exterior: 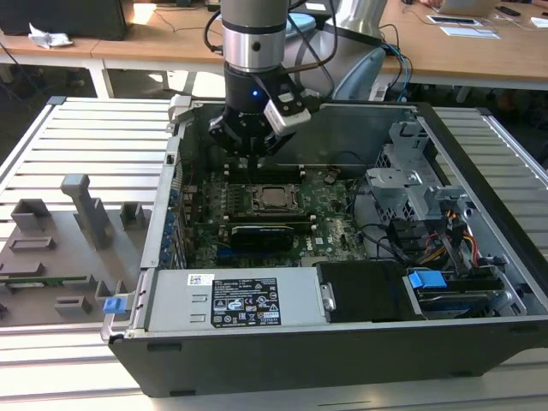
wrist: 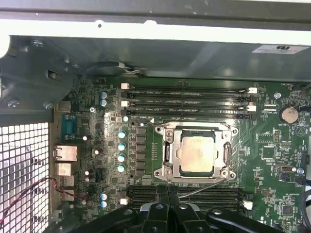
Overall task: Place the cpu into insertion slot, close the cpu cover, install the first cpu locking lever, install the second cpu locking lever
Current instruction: 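Install the first cpu locking lever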
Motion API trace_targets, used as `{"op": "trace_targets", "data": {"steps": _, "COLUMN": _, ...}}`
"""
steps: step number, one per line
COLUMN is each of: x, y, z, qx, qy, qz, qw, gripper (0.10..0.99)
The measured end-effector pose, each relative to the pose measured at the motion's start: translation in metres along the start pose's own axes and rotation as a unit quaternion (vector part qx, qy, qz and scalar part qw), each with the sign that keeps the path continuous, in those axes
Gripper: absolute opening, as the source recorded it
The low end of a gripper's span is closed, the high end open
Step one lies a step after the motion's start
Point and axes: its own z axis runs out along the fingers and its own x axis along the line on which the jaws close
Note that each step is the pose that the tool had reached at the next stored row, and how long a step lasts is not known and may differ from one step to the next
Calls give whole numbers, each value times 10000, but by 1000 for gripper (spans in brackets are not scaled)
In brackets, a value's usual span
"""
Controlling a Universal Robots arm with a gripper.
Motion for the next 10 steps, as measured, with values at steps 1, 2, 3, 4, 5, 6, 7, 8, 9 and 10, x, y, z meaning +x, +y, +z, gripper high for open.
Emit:
{"op": "trace_targets", "data": {"steps": 1, "x": 19, "y": 10, "z": -1, "qx": 0, "qy": 0, "qz": 0, "qw": 10000, "gripper": 106}}
{"op": "trace_targets", "data": {"steps": 2, "x": 36, "y": 18, "z": -1, "qx": 0, "qy": 0, "qz": 0, "qw": 10000, "gripper": 106}}
{"op": "trace_targets", "data": {"steps": 3, "x": 53, "y": 26, "z": -2, "qx": 0, "qy": 0, "qz": 0, "qw": 10000, "gripper": 106}}
{"op": "trace_targets", "data": {"steps": 4, "x": 69, "y": 34, "z": -2, "qx": 0, "qy": 0, "qz": 0, "qw": 10000, "gripper": 106}}
{"op": "trace_targets", "data": {"steps": 5, "x": 92, "y": 48, "z": -2, "qx": -1, "qy": -1, "qz": 0, "qw": 10000, "gripper": 106}}
{"op": "trace_targets", "data": {"steps": 6, "x": 105, "y": 62, "z": -4, "qx": 0, "qy": 0, "qz": 0, "qw": 10000, "gripper": 106}}
{"op": "trace_targets", "data": {"steps": 7, "x": 117, "y": 76, "z": -5, "qx": 0, "qy": 0, "qz": 0, "qw": 10000, "gripper": 106}}
{"op": "trace_targets", "data": {"steps": 8, "x": 131, "y": 93, "z": -5, "qx": 0, "qy": 0, "qz": 0, "qw": 10000, "gripper": 106}}
{"op": "trace_targets", "data": {"steps": 9, "x": 142, "y": 106, "z": -6, "qx": 0, "qy": 0, "qz": 0, "qw": 10000, "gripper": 106}}
{"op": "trace_targets", "data": {"steps": 10, "x": 158, "y": 129, "z": -6, "qx": -1, "qy": 0, "qz": 0, "qw": 10000, "gripper": 106}}
